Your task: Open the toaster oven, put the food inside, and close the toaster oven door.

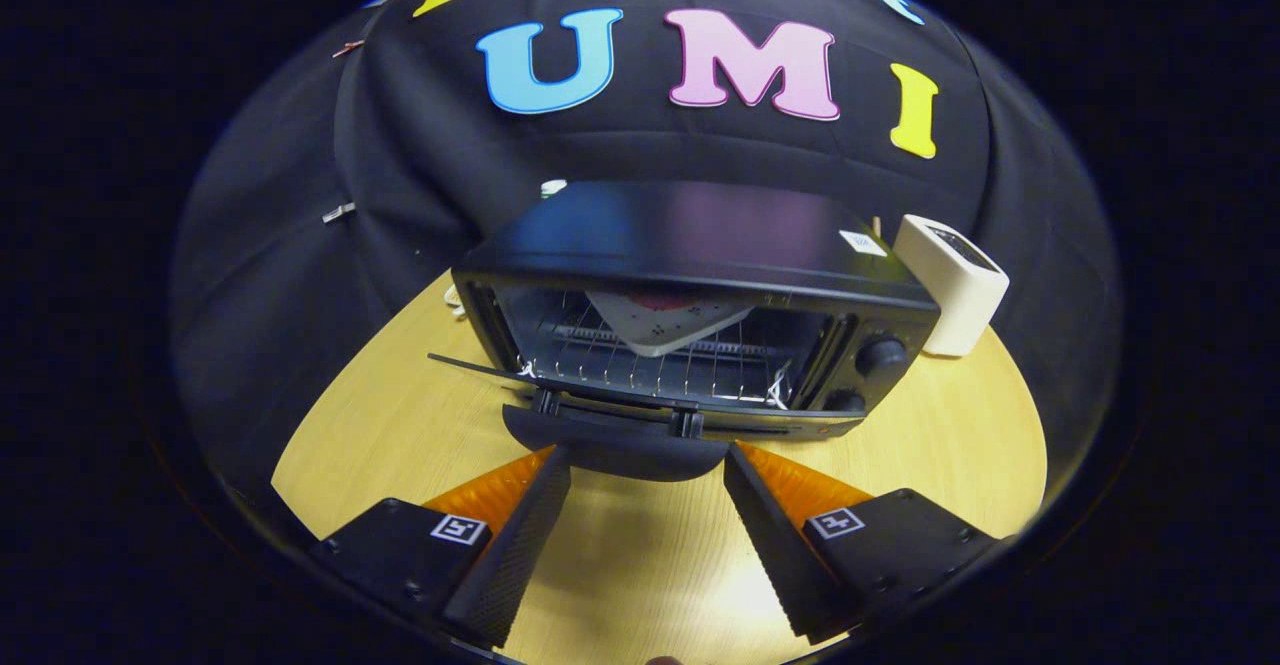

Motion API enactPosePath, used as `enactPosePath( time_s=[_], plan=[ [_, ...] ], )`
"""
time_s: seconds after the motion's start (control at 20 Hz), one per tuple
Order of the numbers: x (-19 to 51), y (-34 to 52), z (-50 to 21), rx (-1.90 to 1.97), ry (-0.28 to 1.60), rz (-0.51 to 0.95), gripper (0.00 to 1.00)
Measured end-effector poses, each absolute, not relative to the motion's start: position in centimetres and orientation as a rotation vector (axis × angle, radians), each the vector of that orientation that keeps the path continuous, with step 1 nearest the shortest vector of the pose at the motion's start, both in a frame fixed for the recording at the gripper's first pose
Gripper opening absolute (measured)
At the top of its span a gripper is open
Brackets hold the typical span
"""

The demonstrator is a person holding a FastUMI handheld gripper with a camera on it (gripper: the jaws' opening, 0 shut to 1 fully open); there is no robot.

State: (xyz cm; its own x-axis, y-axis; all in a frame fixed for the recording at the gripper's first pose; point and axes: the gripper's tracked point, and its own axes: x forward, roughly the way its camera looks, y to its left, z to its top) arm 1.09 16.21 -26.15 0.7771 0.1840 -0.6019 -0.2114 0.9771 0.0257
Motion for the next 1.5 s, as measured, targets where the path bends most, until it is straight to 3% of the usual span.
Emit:
enactPosePath(
  time_s=[0.4,1.0,1.5],
  plan=[
    [0.3,13.6,-18.4,0.031,0.498,0.204,1.0],
    [-0.6,-0.1,-7.5,0.006,0.214,0.015,0.99],
    [-7.1,-6.8,-4.4,0.01,0.139,-0.121,0.99]
  ],
)
